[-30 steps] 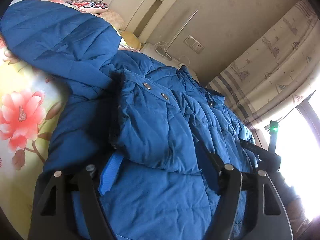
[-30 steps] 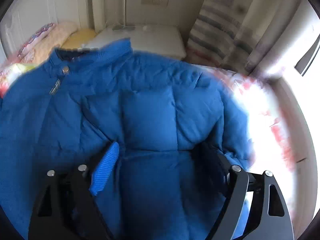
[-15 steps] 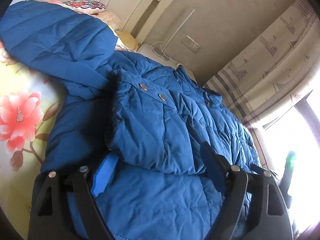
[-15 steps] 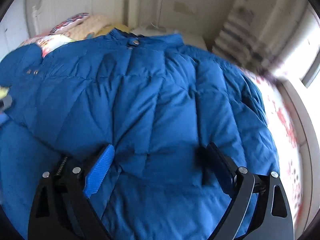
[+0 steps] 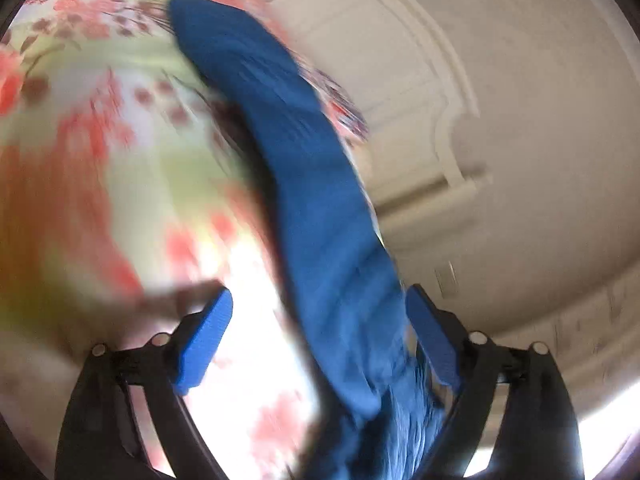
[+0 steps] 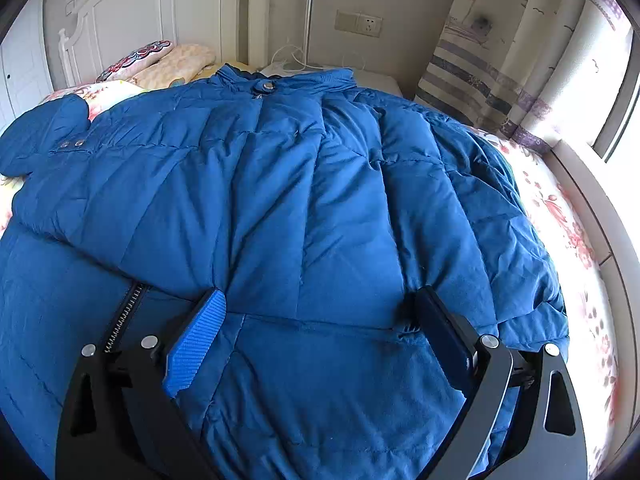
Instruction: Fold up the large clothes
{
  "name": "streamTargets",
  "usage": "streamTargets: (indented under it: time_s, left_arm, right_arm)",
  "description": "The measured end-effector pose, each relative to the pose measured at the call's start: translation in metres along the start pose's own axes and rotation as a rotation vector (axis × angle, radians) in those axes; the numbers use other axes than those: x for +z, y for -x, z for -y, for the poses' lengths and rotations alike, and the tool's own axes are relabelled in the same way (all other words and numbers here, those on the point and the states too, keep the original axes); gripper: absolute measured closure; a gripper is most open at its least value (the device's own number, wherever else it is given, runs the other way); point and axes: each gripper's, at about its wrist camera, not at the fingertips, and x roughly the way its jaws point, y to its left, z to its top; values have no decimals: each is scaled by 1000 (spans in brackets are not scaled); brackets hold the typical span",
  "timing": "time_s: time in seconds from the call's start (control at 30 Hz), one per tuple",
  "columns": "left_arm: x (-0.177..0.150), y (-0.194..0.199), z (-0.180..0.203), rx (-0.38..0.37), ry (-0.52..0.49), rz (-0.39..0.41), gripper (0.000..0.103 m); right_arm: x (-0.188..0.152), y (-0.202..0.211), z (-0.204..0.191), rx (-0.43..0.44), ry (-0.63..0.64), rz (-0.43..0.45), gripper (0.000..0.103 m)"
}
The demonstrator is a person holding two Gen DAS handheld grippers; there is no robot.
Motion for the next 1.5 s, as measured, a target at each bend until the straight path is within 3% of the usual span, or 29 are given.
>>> streamTargets:
  time_s: [0.1,0.23,0.27,0.33,0.43,0.5,0.57,0.6,0.7,0.73,0.8,0.87,0.93,0.97,1.07,1.13,1.2,1.27,1.3,1.33,1.37,1.43,1.5]
  left_arm:
    - [33,-8,0,26,-13,28,30]
    - [47,-20,10,-1,-34,21,97]
    - [43,-19,18,-15,-68,26,101]
    - [13,-5,57,-102,-224,37,101]
    - [-47,8,114,-235,-447,-23,101]
    - [-115,13,156,-360,-614,-135,101]
    - [-184,7,185,-446,-764,-298,101]
    - [-213,1,193,-438,-834,-355,100]
    - [-294,-29,195,-285,-1054,-461,87]
    - [-313,-47,185,-237,-1065,-529,76]
    - [-323,-73,166,-189,-1017,-640,66]
    - [-311,-71,161,-226,-943,-671,62]
    - [-298,-58,164,-242,-923,-674,41]
    - [-290,-39,169,-252,-945,-621,39]
    - [-265,20,172,-388,-974,-488,33]
    - [-242,56,163,-414,-921,-302,18]
    - [-207,72,136,-312,-776,-124,18]
    - [-180,62,107,-186,-604,-92,20]
    - [-170,56,92,-83,-538,-83,32]
    - [-165,49,80,34,-514,-80,44]
    - [-165,45,74,94,-508,-79,46]
    - [-175,32,66,141,-539,-98,46]
    - [-187,20,68,177,-608,-149,46]
  right_arm:
    - [-1,1,-2,-3,4,1,12]
    - [5,-8,8,0,2,3,12]
    - [5,-8,8,2,2,3,12]
    - [5,-8,7,5,-1,3,12]
    - [5,-7,8,13,-6,2,12]
    - [5,-7,8,17,-9,3,12]
    - [5,-8,9,24,-14,4,12]
    - [5,-8,10,27,-17,5,12]
    - [5,-9,12,36,-24,5,12]
    - [5,-9,12,38,-24,5,12]
    - [5,-9,12,40,-26,5,12]
    - [5,-9,13,46,-30,6,12]
    - [6,-9,13,50,-33,6,12]
    - [6,-10,13,52,-34,5,12]
    - [6,-10,14,56,-36,7,12]
    - [6,-11,14,56,-36,7,12]
    - [6,-10,14,53,-34,6,12]
    - [6,-10,14,48,-31,8,12]
    - [6,-10,13,45,-29,8,12]
    - [6,-10,13,42,-27,10,12]
    - [6,-10,13,37,-25,13,12]
    - [5,-6,11,19,-25,34,14]
    - [2,6,9,-24,-26,102,23]
